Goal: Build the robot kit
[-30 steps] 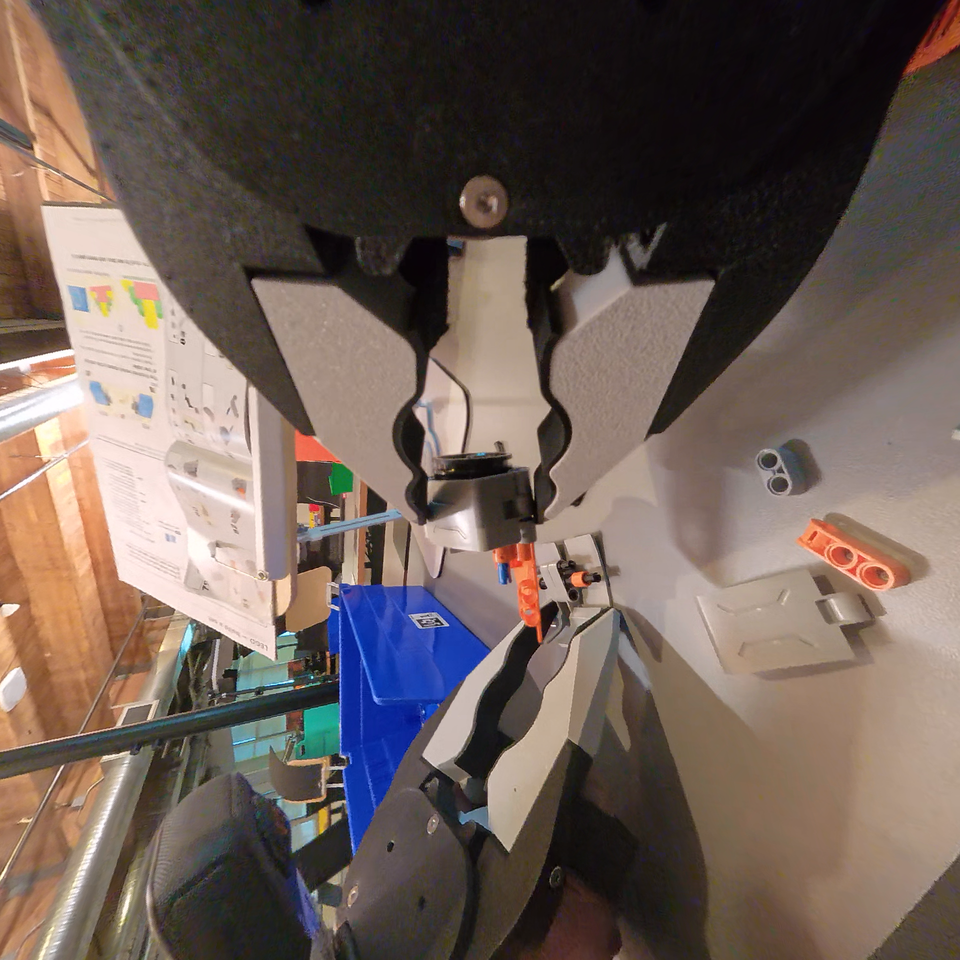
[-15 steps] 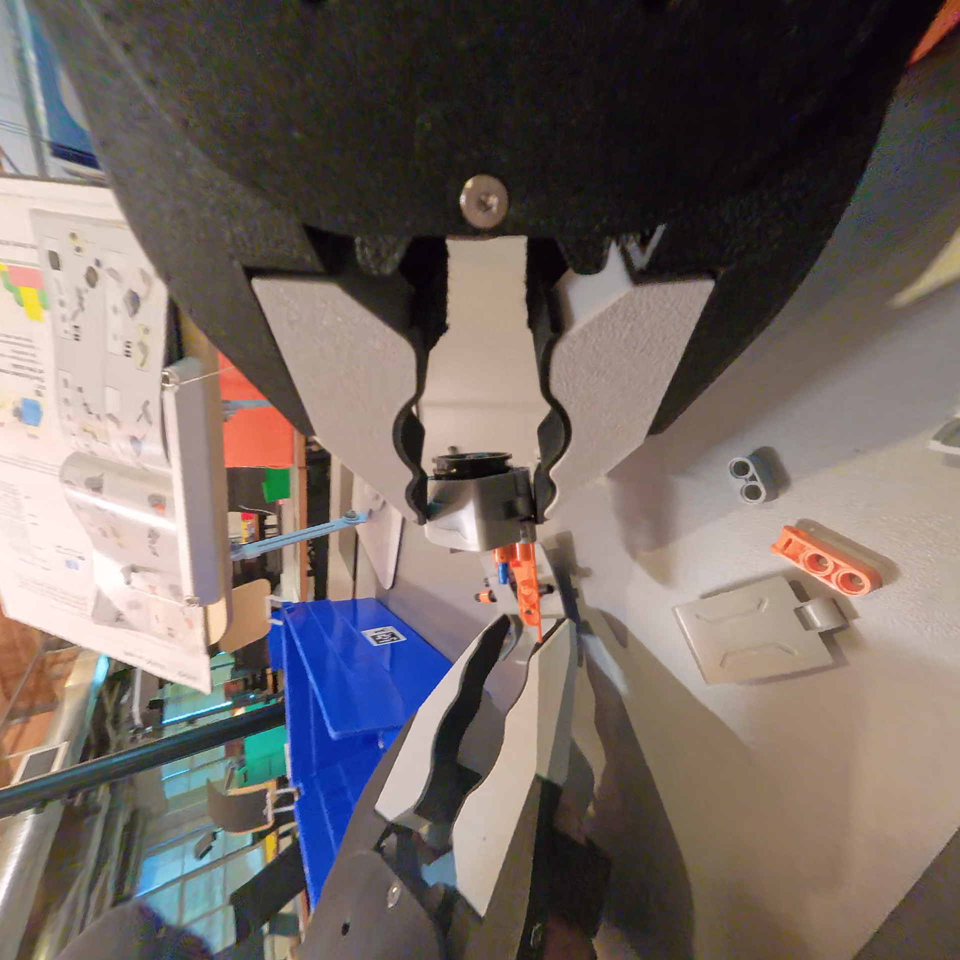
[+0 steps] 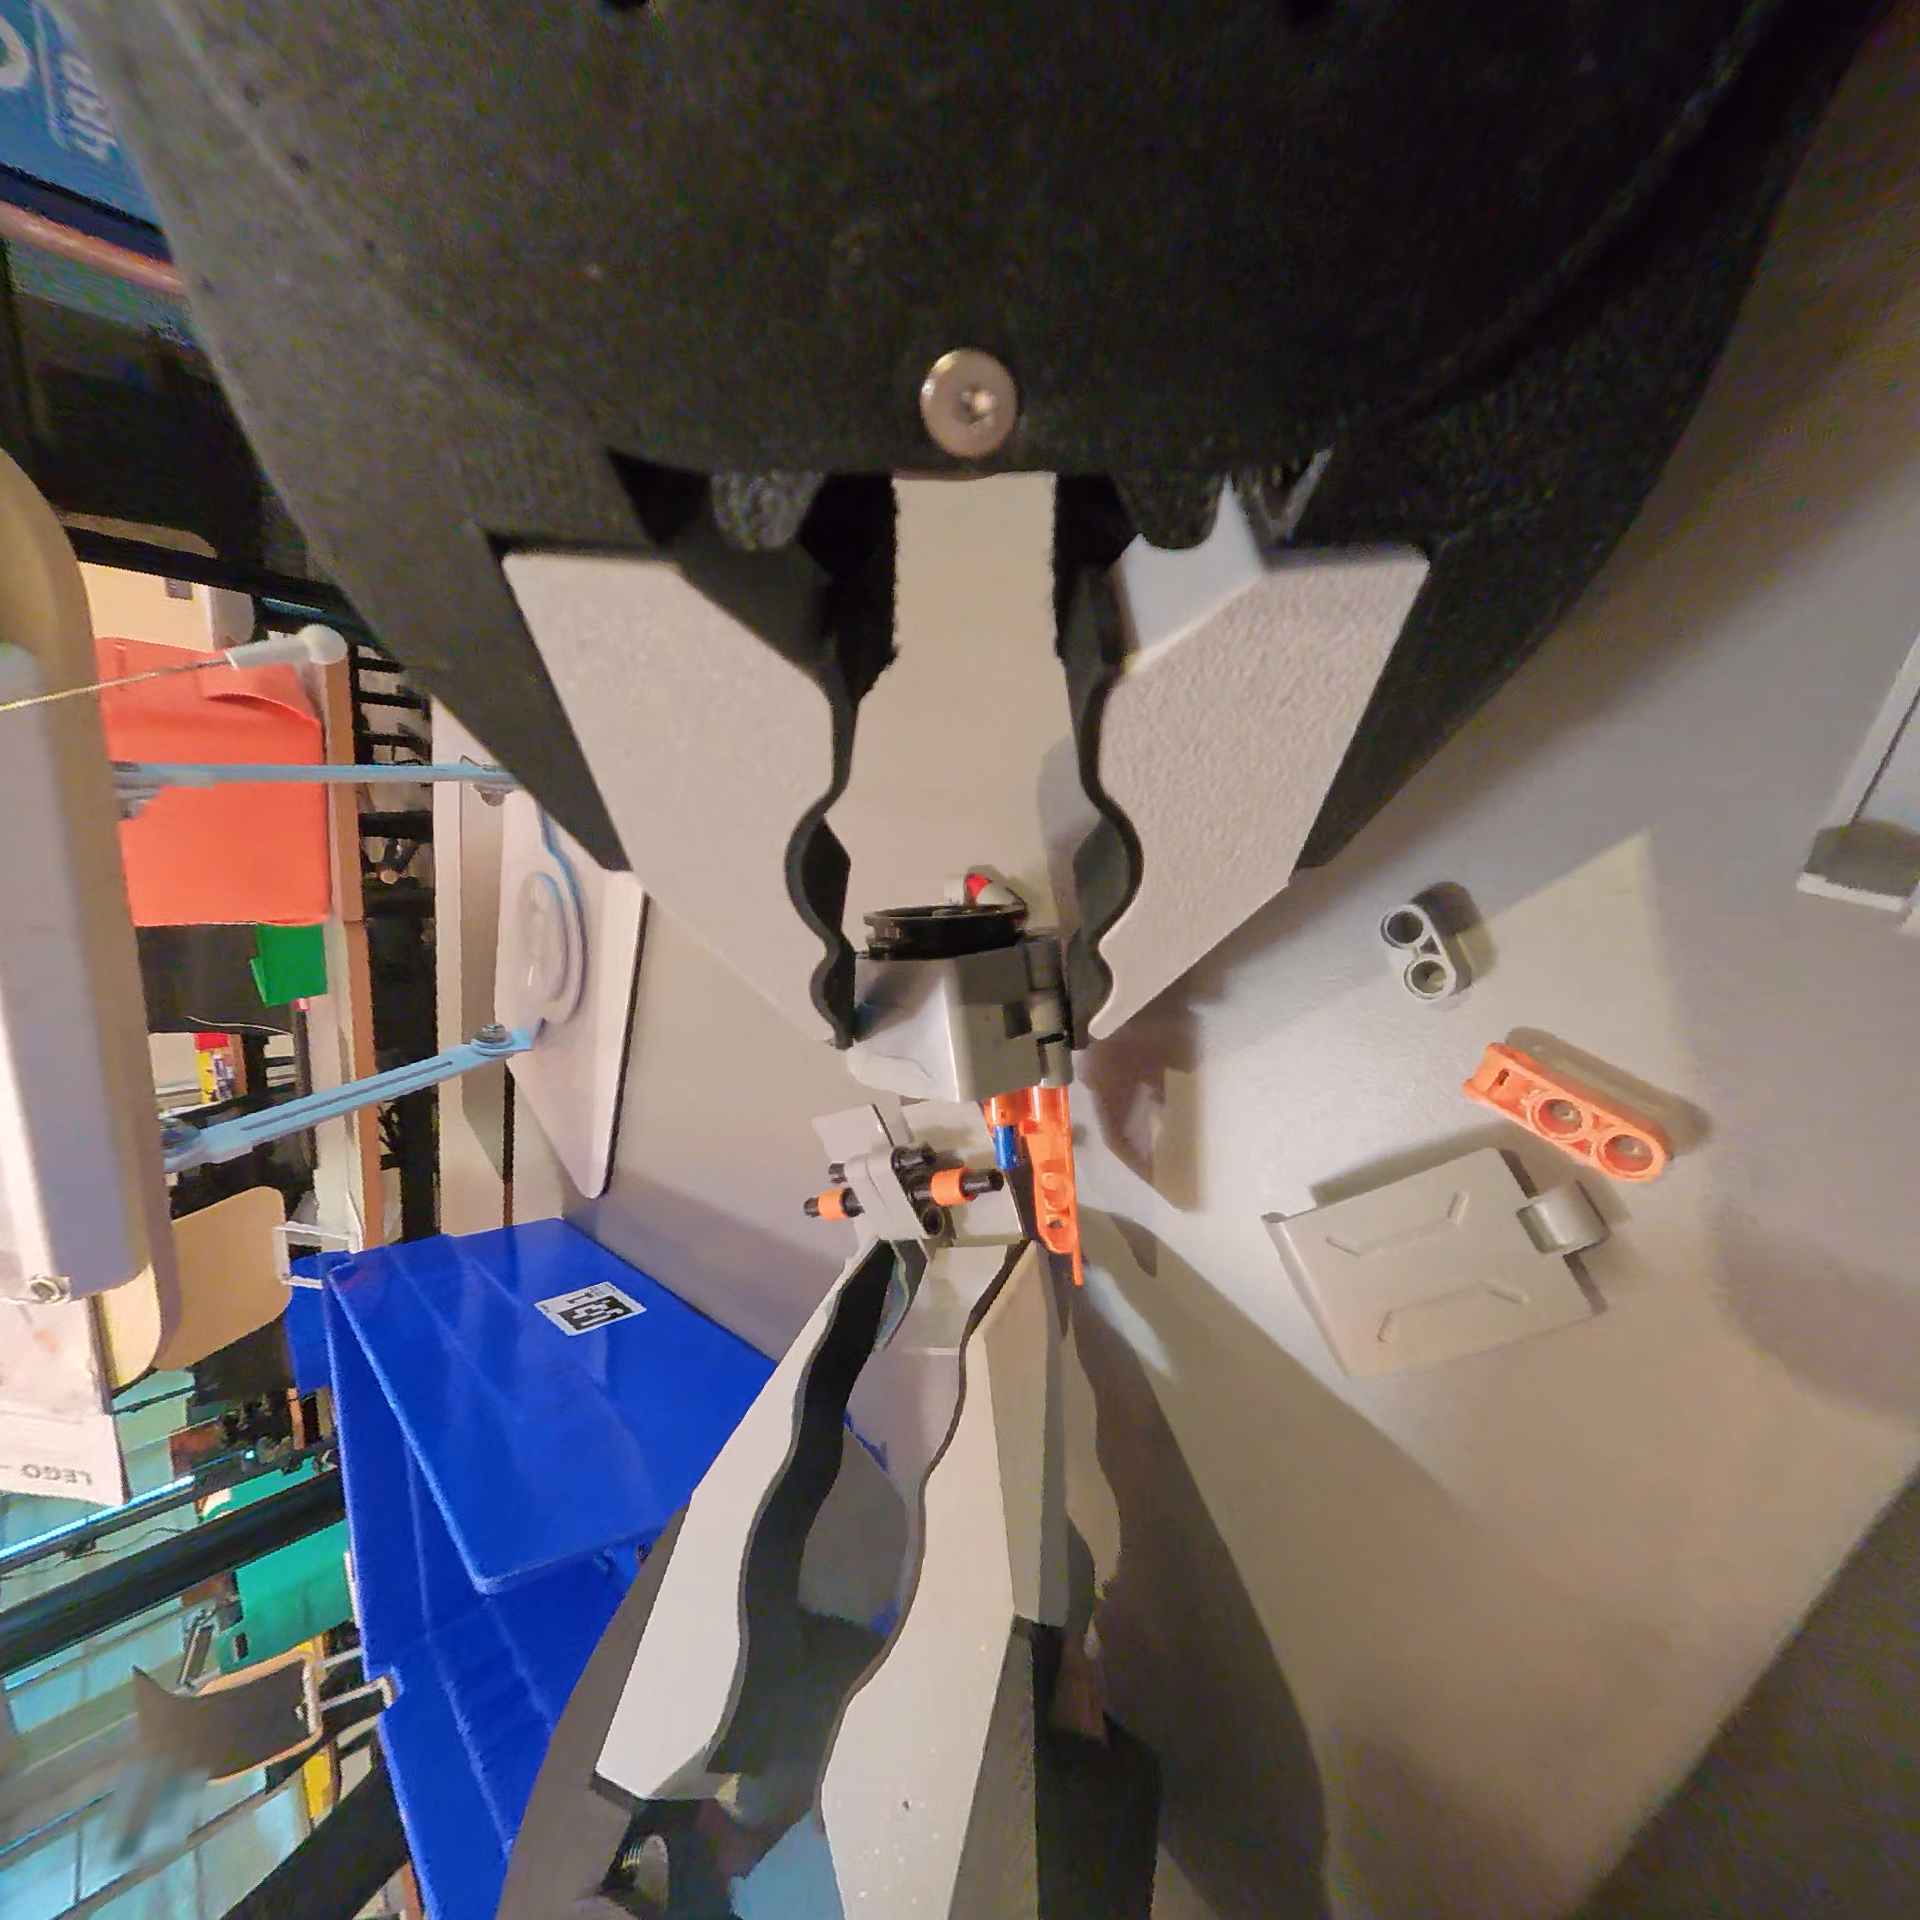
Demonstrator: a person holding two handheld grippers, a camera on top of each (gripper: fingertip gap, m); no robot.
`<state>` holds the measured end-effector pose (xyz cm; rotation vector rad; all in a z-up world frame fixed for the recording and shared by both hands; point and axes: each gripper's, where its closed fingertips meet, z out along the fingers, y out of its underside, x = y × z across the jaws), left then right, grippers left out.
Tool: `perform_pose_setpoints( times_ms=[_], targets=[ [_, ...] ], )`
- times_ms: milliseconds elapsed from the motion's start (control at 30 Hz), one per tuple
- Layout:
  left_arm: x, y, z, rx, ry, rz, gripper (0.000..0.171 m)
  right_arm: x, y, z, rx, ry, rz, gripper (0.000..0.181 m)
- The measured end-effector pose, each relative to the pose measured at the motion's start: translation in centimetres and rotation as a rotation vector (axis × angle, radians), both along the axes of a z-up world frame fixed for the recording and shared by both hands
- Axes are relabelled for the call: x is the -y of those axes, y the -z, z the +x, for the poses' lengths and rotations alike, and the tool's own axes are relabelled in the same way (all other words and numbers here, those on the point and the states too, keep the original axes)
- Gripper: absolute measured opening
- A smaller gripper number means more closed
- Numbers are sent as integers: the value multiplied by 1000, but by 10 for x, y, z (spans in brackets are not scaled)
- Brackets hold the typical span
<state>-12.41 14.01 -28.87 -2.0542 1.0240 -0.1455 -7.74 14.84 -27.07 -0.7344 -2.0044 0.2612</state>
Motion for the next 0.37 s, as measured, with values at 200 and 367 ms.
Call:
perform_pose_setpoints(
  times_ms=[200,367],
  targets=[
    [1,1,3,-38,16,20,34,2,2,-1,5,-10,-33,39],
    [1,-2,5,-68,28,50,35,0,-4,-1,-27,-4,-11,39]
  ],
)
